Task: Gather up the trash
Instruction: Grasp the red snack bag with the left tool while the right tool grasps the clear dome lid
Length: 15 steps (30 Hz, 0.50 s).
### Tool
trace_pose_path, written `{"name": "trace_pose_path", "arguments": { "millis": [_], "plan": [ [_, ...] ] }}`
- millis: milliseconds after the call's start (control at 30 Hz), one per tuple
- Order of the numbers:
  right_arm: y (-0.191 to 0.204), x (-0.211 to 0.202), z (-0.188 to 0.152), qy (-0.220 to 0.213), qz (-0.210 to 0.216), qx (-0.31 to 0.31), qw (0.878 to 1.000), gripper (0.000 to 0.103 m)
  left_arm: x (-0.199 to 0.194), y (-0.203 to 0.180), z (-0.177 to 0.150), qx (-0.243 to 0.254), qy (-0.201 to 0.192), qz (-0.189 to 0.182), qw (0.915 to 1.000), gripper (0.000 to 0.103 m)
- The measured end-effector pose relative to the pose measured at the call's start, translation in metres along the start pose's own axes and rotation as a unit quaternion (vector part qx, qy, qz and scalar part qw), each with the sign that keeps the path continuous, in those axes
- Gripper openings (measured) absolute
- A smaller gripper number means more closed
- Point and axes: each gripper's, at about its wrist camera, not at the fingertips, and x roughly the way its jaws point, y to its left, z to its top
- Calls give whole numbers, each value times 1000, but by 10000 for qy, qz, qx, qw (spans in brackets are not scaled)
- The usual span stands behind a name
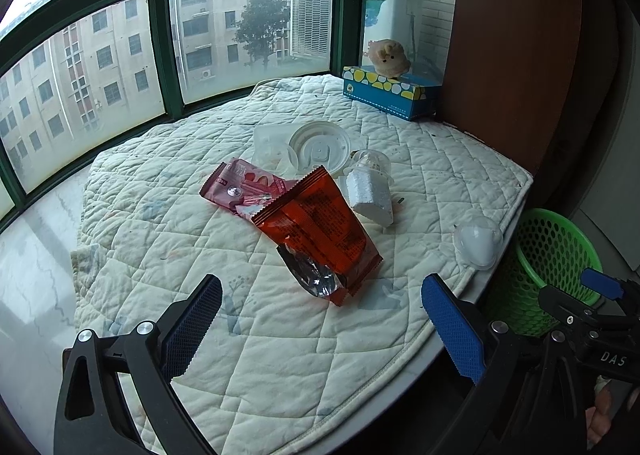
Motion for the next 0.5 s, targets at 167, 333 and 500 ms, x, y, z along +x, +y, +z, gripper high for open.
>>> {"name": "trace_pose_path", "arguments": {
  "millis": [167, 333, 500],
  "plan": [
    [-2, 6, 5, 3, 2, -13, 10000, 98, 7, 9, 5, -111, 58, 54, 9999, 97],
    [-5, 13, 9, 9, 1, -45, 10000, 98, 15, 18, 12, -223, 113, 71, 9997, 97],
    [-10, 22, 15, 44, 32, -24, 10000, 96, 23, 27, 20, -306, 125, 74, 9994, 97]
  ]
}}
